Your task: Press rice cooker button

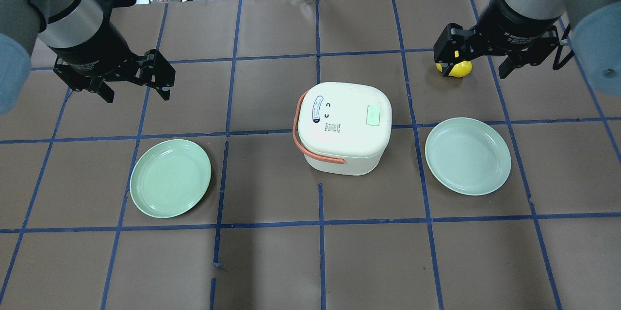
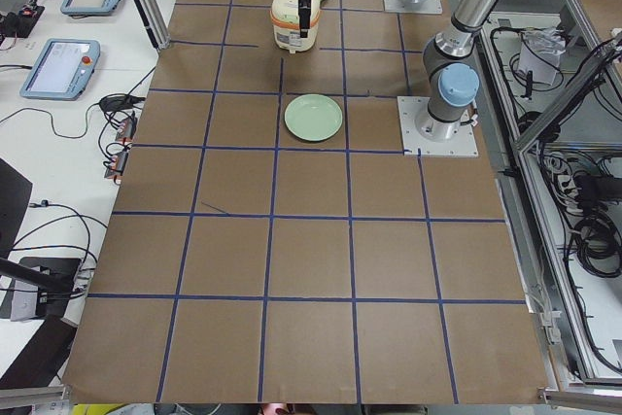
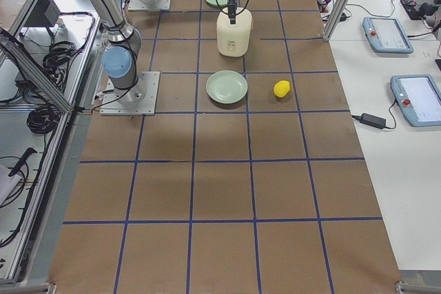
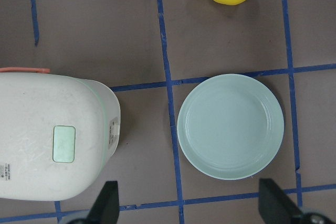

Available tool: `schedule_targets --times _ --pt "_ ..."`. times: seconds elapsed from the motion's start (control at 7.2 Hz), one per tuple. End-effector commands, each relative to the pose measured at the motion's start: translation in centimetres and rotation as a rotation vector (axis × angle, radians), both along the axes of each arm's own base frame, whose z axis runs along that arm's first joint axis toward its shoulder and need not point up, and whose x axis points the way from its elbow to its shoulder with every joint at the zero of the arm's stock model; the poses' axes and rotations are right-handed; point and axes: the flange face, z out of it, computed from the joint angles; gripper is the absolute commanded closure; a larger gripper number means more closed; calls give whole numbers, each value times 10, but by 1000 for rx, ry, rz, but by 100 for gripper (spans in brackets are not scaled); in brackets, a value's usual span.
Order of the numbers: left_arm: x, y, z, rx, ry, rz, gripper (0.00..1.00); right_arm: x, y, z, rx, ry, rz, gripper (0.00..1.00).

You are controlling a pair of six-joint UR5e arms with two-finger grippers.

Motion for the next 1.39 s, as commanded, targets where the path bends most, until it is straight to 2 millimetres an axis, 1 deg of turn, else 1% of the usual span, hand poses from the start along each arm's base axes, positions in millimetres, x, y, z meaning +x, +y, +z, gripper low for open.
schedule_targets --times 0.0,0.14,0.28,0.42,0.56,0.97,1.25 --pt "0 0 0 0 0 0 0 1 1 -4 7 -6 0 96" --pt "0 0 0 0 0 0 0 4 3 -11 21 -37 6 97" --pt "0 0 0 0 0 0 0 9 7 -27 50 -78 14 97" --pt "0 0 0 0 0 0 0 11 9 -40 65 -82 16 97" --pt "0 0 0 0 0 0 0 22 9 -44 49 -94 39 96" --pt "0 0 0 0 0 0 0 64 3 -63 62 -96 121 95" --pt "0 0 0 0 0 0 0 78 -6 -72 53 -93 149 95"
